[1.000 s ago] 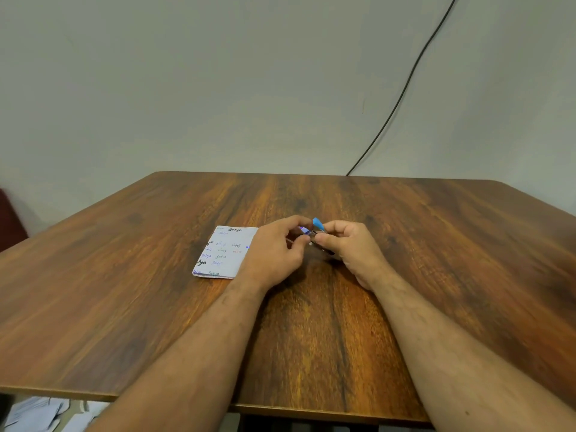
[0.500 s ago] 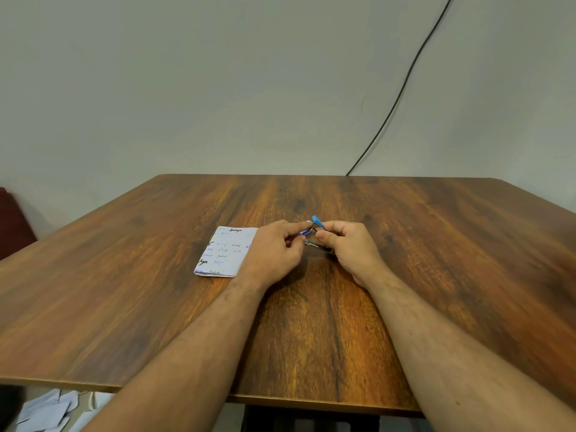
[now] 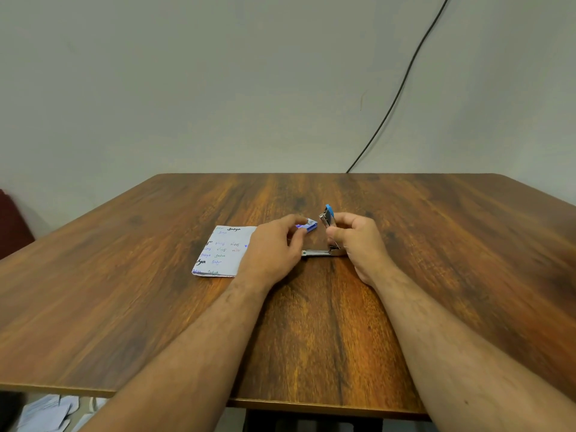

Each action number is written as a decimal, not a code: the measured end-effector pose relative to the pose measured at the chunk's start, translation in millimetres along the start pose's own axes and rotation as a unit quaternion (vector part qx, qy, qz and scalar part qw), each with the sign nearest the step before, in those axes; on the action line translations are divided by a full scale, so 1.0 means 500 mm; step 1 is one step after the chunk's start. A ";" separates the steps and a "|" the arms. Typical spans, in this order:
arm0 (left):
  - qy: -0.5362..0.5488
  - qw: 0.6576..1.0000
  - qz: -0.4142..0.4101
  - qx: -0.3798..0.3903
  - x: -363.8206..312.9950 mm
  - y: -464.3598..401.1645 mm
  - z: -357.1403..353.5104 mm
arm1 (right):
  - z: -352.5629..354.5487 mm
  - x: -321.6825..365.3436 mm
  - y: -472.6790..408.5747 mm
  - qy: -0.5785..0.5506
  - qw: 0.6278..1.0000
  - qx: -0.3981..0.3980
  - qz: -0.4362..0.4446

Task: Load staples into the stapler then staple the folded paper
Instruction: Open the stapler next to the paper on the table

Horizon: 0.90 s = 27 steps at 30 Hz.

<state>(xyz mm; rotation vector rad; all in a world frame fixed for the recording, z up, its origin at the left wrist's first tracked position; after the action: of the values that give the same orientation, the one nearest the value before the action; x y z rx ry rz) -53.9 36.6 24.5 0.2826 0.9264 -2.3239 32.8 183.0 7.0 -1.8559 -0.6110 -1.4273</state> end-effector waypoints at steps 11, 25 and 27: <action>0.109 0.994 -0.030 0.004 -0.005 0.009 0.010 | -0.011 -0.007 -0.002 0.031 0.997 0.072 0.004; 0.052 0.998 0.006 0.021 -0.001 0.007 0.010 | -0.021 -0.013 -0.009 0.080 0.994 0.068 0.024; 0.045 0.999 0.008 0.027 -0.002 0.007 0.011 | -0.022 -0.011 -0.008 0.100 0.992 0.071 0.033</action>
<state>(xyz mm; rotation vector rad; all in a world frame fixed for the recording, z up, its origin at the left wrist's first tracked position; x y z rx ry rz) -50.7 31.5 26.9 0.4184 0.9022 -2.3406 21.6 177.2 4.5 -1.5861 -0.5315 -1.4646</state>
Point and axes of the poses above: each hand's wrist, its own y-axis away from the middle knuckle, its own z-axis out of the back of the hand, x = y × z, the point moved 6 cm from there along -y, towards the middle knuckle, and after that the axes turned 14 degrees about -y, right-handed, at the moved point
